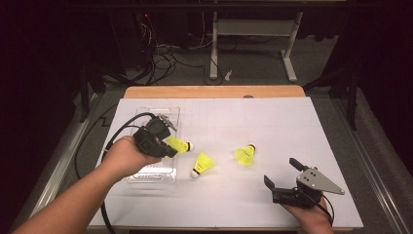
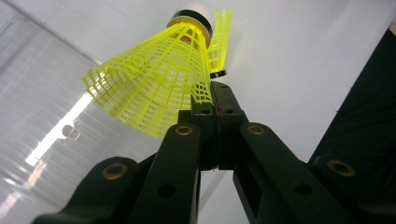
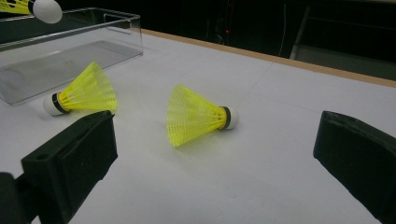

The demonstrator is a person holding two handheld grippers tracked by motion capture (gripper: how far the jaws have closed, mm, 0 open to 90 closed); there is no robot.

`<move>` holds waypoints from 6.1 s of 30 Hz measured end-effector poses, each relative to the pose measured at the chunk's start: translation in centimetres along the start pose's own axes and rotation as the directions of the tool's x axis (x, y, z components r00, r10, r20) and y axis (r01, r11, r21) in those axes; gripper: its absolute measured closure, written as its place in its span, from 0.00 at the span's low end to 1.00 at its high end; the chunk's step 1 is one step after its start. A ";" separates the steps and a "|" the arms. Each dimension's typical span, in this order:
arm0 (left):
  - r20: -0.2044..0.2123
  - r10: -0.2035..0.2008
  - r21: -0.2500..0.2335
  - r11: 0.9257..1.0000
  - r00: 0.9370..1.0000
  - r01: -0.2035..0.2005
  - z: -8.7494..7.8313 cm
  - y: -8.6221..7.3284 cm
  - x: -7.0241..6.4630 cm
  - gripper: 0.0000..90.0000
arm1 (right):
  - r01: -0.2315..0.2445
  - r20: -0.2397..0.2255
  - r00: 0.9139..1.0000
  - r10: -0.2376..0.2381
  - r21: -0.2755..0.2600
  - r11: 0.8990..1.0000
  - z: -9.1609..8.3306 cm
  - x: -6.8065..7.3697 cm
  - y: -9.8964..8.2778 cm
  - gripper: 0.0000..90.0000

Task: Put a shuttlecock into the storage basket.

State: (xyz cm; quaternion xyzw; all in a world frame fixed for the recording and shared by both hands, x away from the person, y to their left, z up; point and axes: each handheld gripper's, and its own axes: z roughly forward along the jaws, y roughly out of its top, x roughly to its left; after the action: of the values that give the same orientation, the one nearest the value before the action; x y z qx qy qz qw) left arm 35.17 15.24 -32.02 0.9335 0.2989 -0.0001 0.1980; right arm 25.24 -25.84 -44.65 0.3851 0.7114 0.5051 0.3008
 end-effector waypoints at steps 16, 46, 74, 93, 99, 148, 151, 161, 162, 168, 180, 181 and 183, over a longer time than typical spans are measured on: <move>-0.058 -0.123 -0.018 0.992 0.991 0.123 -1.2 -2.4 3.9 0.99 | 0.001 0.000 1.000 -0.001 0.003 1.000 0.1 0.1 0.0 0.00; -0.133 -0.239 -0.042 0.971 0.962 0.235 -1.5 -1.8 7.3 0.99 | 0.004 -0.004 1.000 -0.004 0.002 1.000 0.1 0.0 0.0 0.00; -0.184 -0.246 0.017 0.967 0.952 0.253 0.9 0.7 8.2 0.99 | -0.001 -0.008 1.000 0.001 -0.004 1.000 0.0 0.0 0.0 0.00; -0.176 -0.263 0.030 0.962 0.948 0.273 3.2 1.6 8.0 0.99 | -0.001 -0.011 1.000 0.001 -0.011 1.000 -0.1 0.1 0.1 0.00; -0.177 -0.269 0.038 0.959 0.947 0.279 3.8 1.5 8.1 0.99 | -0.001 -0.013 1.000 0.001 -0.005 1.000 0.0 0.0 0.0 0.00; -0.154 -0.319 0.048 0.943 0.935 0.329 8.9 1.8 10.0 0.99 | 0.004 -0.021 1.000 -0.003 0.004 1.000 0.3 -0.1 -0.2 0.00; -0.146 -0.307 0.060 0.946 0.940 0.318 9.2 1.8 9.8 0.98 | 0.003 -0.021 1.000 -0.003 0.003 1.000 0.3 0.0 -0.2 0.00; -0.153 -0.281 0.078 0.952 0.947 0.295 9.7 1.9 9.2 0.90 | 0.004 -0.021 1.000 -0.004 0.003 1.000 0.3 -0.1 -0.2 0.00; -0.151 -0.289 0.073 0.951 0.946 0.302 9.7 1.8 9.1 0.88 | 0.005 -0.020 1.000 -0.004 0.003 1.000 0.3 -0.1 -0.2 0.00; -0.160 -0.286 0.075 0.951 0.945 0.301 9.5 1.3 9.1 0.80 | 0.007 -0.022 1.000 -0.007 0.006 1.000 0.3 0.0 -0.2 0.00; -0.129 -0.289 0.083 0.950 0.949 0.301 8.5 1.0 8.6 0.64 | 0.005 -0.022 1.000 -0.005 0.008 1.000 0.3 0.0 -0.2 0.00; -0.128 -0.285 0.089 0.951 0.950 0.297 8.5 1.1 8.5 0.63 | 0.004 -0.022 1.000 -0.004 0.008 1.000 0.3 0.0 -0.2 0.00; -0.114 -0.284 0.102 0.950 0.952 0.296 8.4 1.0 8.3 0.61 | 0.003 -0.021 1.000 -0.002 0.006 1.000 0.3 0.0 -0.2 0.00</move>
State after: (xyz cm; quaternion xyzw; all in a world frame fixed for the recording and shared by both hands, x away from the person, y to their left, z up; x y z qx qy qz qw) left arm 43.59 16.00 -40.37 0.8883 0.4418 -0.0012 0.1257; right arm 25.43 -25.70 -44.91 0.3799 0.7164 0.5066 0.2930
